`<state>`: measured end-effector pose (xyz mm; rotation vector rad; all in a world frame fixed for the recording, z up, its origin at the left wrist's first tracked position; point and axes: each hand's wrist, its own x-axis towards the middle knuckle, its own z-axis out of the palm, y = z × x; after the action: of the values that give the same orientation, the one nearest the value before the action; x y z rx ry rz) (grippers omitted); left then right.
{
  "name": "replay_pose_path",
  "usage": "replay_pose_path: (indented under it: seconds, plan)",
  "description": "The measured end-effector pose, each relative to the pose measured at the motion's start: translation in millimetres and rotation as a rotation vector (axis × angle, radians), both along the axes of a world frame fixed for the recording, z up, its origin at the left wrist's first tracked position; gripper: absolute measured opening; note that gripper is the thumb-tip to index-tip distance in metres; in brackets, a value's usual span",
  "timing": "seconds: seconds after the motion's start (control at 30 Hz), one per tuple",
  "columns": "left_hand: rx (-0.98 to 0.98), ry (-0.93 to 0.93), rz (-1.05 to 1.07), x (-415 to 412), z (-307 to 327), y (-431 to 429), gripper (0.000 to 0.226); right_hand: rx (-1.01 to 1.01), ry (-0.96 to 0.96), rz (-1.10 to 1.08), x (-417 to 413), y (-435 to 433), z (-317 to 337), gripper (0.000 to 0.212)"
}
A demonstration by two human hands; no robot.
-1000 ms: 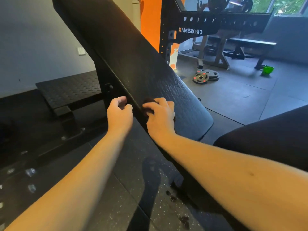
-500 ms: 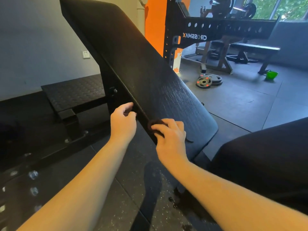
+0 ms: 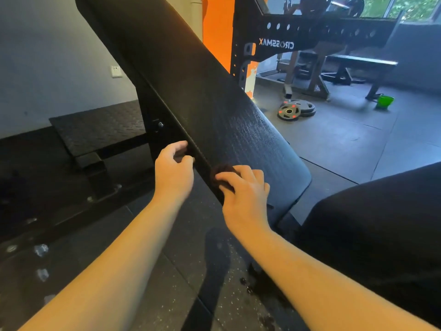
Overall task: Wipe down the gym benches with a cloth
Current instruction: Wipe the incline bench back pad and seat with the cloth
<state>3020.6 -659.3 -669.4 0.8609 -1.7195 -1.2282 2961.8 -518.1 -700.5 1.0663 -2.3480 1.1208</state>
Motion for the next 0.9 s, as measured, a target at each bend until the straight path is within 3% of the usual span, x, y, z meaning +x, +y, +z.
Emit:
replay_pose_path:
  seconds: [0.13,0.43,0.6,0.8,0.9]
  plan:
    - [0.014,0.036,-0.010,-1,0,3,0.034,-0.056,-0.086,-0.043,6,8,-12,0.025]
    - [0.061,0.118,-0.001,-5,-2,1,0.023,-0.040,-0.064,0.092,-28,-78,51,0.027]
    - [0.010,0.122,0.043,-9,0,2,0.024,-0.034,-0.029,0.069,-27,-28,19,0.024]
    - [0.019,0.126,0.116,-18,-3,14,0.040,-0.065,-0.239,-0.085,-3,17,-11,0.027]
    - [0.018,0.092,0.111,-21,-4,24,0.038,-0.034,-0.307,-0.149,8,14,0,0.032]
